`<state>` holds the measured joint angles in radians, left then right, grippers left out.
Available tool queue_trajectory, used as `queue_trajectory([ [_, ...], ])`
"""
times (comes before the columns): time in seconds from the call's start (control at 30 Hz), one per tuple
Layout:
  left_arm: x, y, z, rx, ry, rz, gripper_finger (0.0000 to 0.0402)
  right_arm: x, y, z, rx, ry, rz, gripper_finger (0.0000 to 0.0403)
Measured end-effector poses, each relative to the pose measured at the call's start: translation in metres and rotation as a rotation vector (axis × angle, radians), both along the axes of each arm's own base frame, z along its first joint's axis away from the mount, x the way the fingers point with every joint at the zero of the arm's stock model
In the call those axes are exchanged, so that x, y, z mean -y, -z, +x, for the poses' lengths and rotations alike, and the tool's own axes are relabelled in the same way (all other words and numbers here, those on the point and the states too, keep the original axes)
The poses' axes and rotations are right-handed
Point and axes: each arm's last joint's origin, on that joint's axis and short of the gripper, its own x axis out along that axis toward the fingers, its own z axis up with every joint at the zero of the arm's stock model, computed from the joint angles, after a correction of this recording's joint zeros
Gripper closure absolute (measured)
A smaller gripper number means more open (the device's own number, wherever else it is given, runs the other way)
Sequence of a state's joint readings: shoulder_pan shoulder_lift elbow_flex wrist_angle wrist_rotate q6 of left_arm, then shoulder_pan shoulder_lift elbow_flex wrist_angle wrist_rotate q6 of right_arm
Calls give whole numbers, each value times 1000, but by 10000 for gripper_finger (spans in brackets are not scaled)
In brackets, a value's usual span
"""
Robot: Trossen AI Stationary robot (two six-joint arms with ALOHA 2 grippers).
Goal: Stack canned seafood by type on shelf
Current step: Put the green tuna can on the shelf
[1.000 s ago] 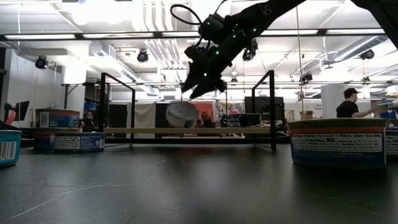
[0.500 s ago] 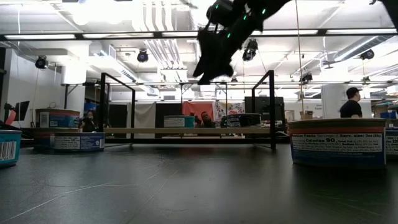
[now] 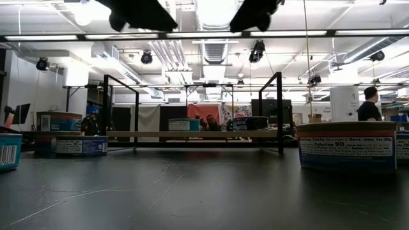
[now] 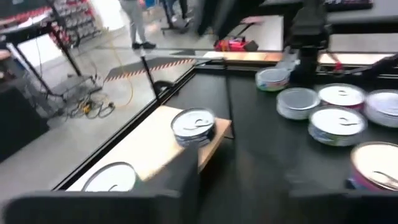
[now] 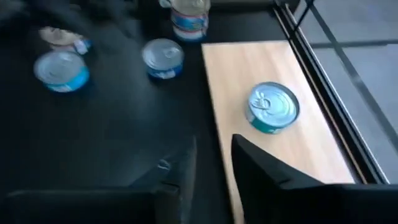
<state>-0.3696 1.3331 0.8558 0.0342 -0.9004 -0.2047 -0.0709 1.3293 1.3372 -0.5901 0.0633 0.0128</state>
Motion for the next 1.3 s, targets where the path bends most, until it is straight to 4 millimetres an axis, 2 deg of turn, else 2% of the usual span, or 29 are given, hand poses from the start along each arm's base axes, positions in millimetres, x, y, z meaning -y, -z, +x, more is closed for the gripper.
queue_trajectory([
  [0.07, -14, 1, 5, -8, -21, -14, 386, -10, 0, -10, 28, -21, 11, 337],
  [0.3, -70, 5, 16, -47, -21, -116, 400, -30, 2, -30, 72, -51, 8, 389],
  [0.47, -110, 9, 14, -92, -96, -163, 401, -33, 4, -31, 72, -37, -10, 390],
  [0.67, -145, 21, 13, -131, -124, -244, 401, -32, 4, -31, 70, -41, -16, 390],
  [0.87, -163, 42, 30, -212, -147, -286, 401, -32, 4, -31, 70, -43, -21, 390],
  [1.13, -180, 50, 66, -378, -165, -289, 402, -32, 5, -31, 62, -42, -20, 390],
  [1.3, -187, 58, 77, -480, -172, -294, 402, -32, 6, -32, 52, -36, -13, 390],
])
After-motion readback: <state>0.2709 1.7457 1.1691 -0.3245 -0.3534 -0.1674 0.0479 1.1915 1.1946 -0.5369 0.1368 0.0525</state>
